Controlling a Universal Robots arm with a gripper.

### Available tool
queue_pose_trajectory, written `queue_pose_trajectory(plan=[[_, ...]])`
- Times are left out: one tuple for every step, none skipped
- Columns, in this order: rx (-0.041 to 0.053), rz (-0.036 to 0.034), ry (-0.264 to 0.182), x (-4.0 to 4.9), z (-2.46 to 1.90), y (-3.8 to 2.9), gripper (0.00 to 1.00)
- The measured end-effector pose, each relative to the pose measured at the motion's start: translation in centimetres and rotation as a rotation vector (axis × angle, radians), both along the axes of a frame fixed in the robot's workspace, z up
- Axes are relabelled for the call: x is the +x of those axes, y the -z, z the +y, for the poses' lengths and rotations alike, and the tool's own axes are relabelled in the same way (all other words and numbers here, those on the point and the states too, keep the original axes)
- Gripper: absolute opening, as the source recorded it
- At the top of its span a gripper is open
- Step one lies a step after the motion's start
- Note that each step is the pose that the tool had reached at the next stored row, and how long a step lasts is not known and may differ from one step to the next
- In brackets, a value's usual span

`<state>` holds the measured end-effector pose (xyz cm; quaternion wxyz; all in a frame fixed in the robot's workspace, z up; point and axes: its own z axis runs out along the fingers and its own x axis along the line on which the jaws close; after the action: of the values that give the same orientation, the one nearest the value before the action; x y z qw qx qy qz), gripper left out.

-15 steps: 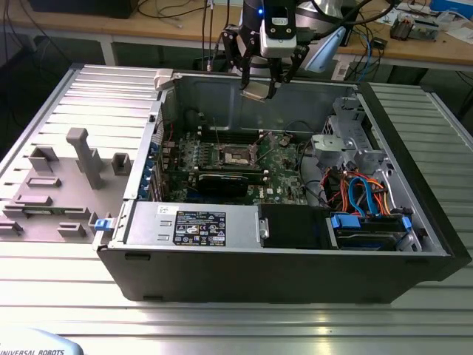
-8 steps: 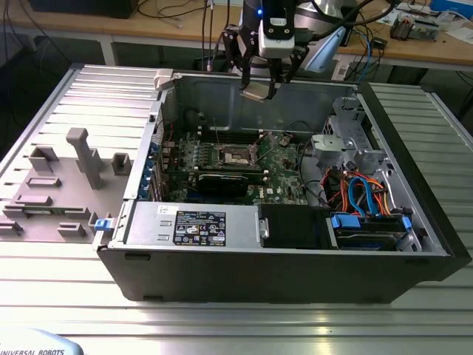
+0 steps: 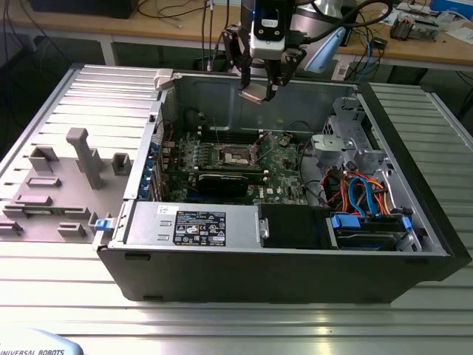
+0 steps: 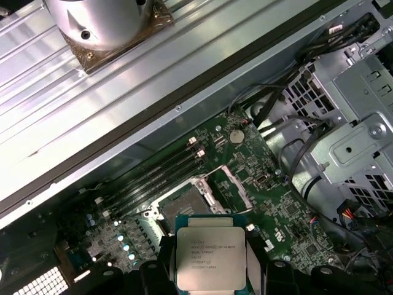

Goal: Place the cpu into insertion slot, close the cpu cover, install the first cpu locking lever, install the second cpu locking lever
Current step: 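Place the cpu into insertion slot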

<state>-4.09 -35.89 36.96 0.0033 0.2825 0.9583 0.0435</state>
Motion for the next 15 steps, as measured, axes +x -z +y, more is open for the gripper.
queue_pose_trajectory(plan=[[-0.0001,0.0,0.0,0.0,0.0,0.0,0.54],[0.0,0.0,0.0,-0.04,0.0,0.0,0.54],[0.0,0.0,0.0,-0.09,0.0,0.0,0.54],[0.0,0.0,0.0,-0.09,0.0,0.0,0.54],[0.0,0.0,0.0,-0.1,0.0,0.0,0.54],[0.0,0.0,0.0,-0.1,0.0,0.0,0.54],[0.0,0.0,0.0,-0.1,0.0,0.0,0.54],[0.0,0.0,0.0,-0.1,0.0,0.0,0.54],[0.0,0.0,0.0,-0.1,0.0,0.0,0.54],[0.0,0.0,0.0,-0.11,0.0,0.0,0.54],[0.0,0.0,0.0,-0.11,0.0,0.0,0.54],[0.0,0.0001,0.001,-0.11,0.0,0.0,0.54],[0.0,0.0,0.002,-0.11,0.0,0.0,0.54],[0.0,0.0001,0.004,-0.11,-0.01,0.0,0.54],[0.0,0.0,0.007,-0.11,-0.01,0.0,0.54]])
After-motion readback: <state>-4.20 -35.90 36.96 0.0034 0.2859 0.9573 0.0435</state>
